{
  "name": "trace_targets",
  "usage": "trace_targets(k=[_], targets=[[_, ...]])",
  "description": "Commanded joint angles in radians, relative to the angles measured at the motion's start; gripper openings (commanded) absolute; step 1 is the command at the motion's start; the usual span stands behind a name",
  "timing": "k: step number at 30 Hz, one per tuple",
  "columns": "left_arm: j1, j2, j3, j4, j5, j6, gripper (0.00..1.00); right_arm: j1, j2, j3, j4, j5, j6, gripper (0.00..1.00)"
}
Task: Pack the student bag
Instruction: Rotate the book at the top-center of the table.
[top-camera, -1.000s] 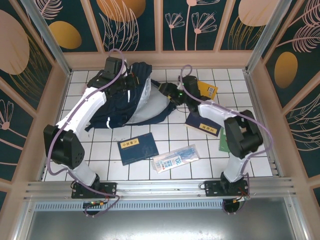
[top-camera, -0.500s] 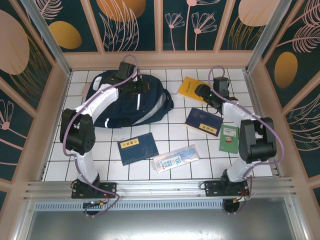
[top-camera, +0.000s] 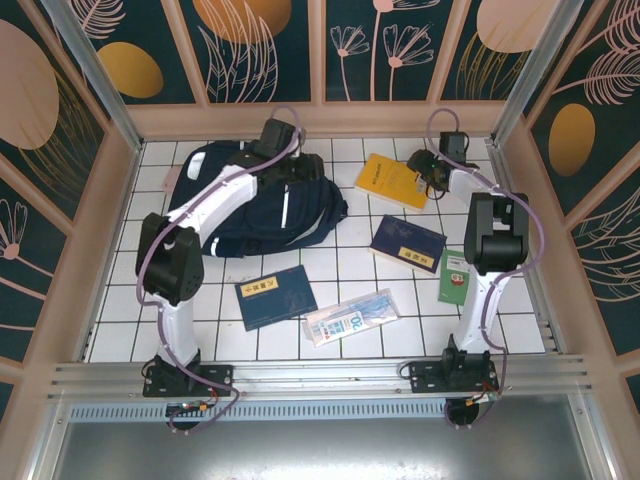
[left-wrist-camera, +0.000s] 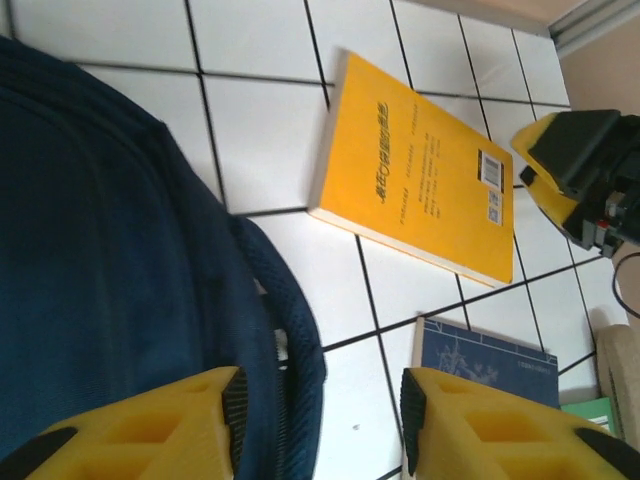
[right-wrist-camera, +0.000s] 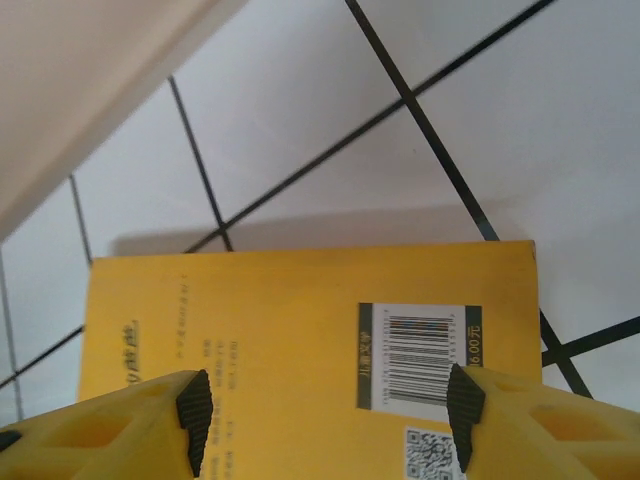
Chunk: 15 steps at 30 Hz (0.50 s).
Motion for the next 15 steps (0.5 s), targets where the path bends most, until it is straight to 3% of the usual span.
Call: trace_targets(k=[1, 6, 15], targets=[[-0.012, 0.072, 0.030, 0.074, 0.040, -0.113, 0.44, 0.005, 0.026, 0.007, -0.057, -0.036, -0.017, 0.64], [-0.029, 0.159, 0.077, 0.108, 0.052, -0.186, 0.43, 0.032, -0.033, -0.115, -0.038, -0.054, 0.035, 0.63], [-0.056, 0.251, 0.150, 0.142, 0.077, -0.268, 0.43, 0.153, -0.148, -0.290, 0.031, -0.194, 0.176, 0.61]])
